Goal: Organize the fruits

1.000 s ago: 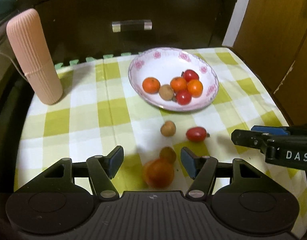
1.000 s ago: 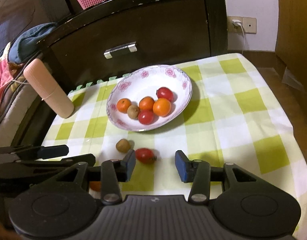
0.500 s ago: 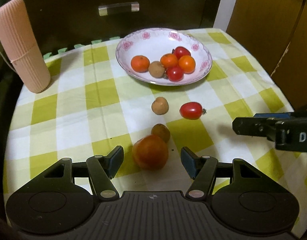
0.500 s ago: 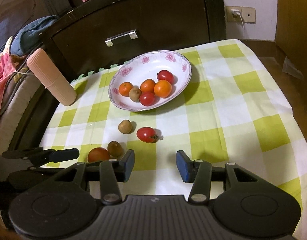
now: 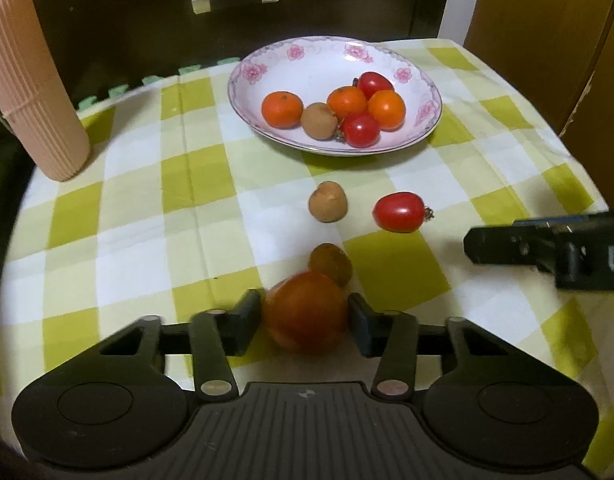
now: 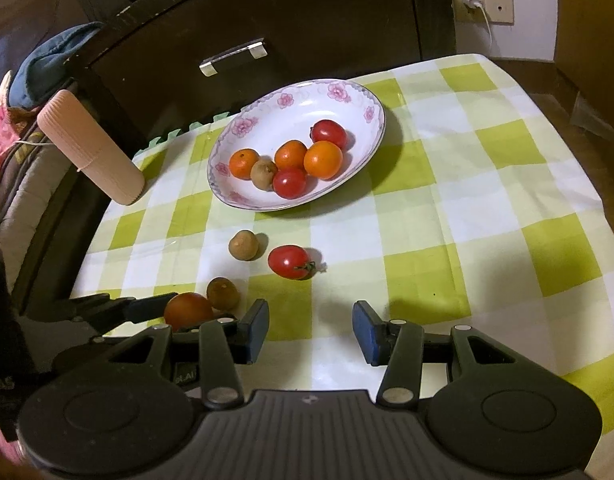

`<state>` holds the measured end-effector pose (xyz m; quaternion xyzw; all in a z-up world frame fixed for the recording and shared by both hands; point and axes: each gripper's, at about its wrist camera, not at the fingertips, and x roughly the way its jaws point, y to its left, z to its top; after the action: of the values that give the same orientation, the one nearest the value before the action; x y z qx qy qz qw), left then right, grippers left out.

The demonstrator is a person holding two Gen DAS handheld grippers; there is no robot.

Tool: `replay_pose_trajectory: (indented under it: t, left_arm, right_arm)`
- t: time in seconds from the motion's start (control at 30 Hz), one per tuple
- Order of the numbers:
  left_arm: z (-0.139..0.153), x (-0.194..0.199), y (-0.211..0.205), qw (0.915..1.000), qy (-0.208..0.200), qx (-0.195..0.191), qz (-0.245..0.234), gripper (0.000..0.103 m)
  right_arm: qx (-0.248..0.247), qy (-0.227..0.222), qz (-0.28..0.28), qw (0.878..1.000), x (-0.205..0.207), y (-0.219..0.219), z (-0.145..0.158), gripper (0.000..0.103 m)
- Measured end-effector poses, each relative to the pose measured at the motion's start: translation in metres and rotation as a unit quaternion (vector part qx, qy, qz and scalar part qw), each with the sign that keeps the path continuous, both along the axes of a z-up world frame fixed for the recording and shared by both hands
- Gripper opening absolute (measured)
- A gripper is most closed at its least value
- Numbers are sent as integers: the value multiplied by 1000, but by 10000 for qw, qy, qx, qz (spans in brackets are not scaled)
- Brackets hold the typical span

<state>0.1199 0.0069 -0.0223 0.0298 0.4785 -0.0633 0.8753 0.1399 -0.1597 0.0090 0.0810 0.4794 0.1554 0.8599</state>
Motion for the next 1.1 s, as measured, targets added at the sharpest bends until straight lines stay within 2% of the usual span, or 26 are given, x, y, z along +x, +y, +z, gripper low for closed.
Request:
replay_pose_trajectory:
  t: [0.2, 0.53, 0.7, 0.87, 1.03, 1.1]
  left_arm:
    - [2, -2, 6, 9999, 68, -71, 116, 51]
    - [5, -5, 15, 9993, 209, -160, 251, 51]
    - [4, -7, 14, 9993, 285, -183, 179, 51]
    - [3, -6, 14, 9993, 278, -187, 137, 51]
    - [2, -5, 14, 9994, 237, -180, 158, 54]
    - [2, -6, 14, 9995, 225, -157, 181, 56]
  right_arm:
    - [-122, -10, 71, 9999, 11, 1, -8, 44]
    - [-305, -225, 739, 9965, 25, 18, -13, 44]
    - [-712, -474, 1386, 9867, 34, 36, -15, 44]
    - [-910, -466, 1858, 9773, 46, 48, -25, 44]
    - [-890, -511, 1852, 9773, 54, 49, -31, 44]
    - [-974, -545, 1810, 9771, 54, 51, -31, 40]
